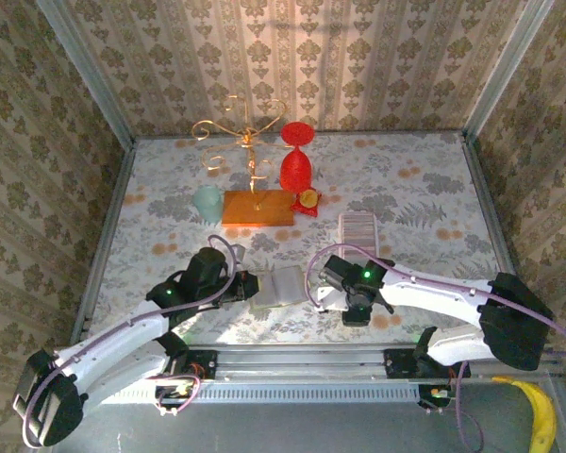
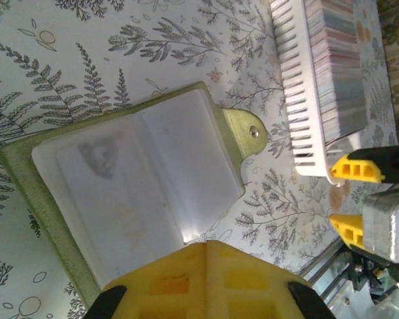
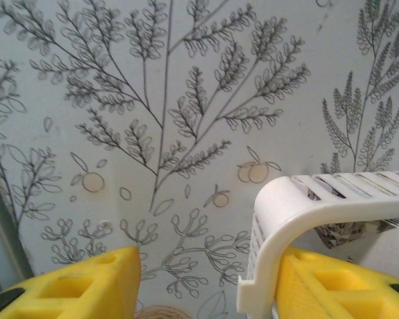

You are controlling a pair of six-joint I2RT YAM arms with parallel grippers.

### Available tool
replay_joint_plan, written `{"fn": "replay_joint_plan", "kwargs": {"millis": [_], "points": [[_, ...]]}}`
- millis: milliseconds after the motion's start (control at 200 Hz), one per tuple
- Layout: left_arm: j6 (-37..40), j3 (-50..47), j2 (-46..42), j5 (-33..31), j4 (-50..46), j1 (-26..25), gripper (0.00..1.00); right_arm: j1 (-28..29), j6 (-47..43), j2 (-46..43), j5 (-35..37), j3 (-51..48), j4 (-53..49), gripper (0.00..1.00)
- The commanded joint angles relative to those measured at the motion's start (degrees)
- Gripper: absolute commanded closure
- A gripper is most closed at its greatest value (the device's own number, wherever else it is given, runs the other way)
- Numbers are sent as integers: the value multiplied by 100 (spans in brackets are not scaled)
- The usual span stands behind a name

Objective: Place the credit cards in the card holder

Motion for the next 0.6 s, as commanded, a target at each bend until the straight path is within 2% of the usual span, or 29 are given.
{"fn": "replay_joint_plan", "kwargs": {"millis": [0, 190, 350, 430, 595], "points": [[-41, -61, -141, -72, -123, -52, 100, 285, 343, 43, -238, -131, -164, 46], [-56, -62, -307, -121, -277, -79, 100, 364, 379, -482, 197, 133, -261, 42], [-56, 21, -274, -159, -319, -87, 100, 302, -85, -1285, 325, 537, -521, 37], [-56, 43, -249, -172, -268, -96, 100, -59, -541, -1458, 417, 490, -473, 32], [-31, 105, -181, -168, -173, -105, 100, -1090, -1656, -1360, 755, 77, 385, 7]]}}
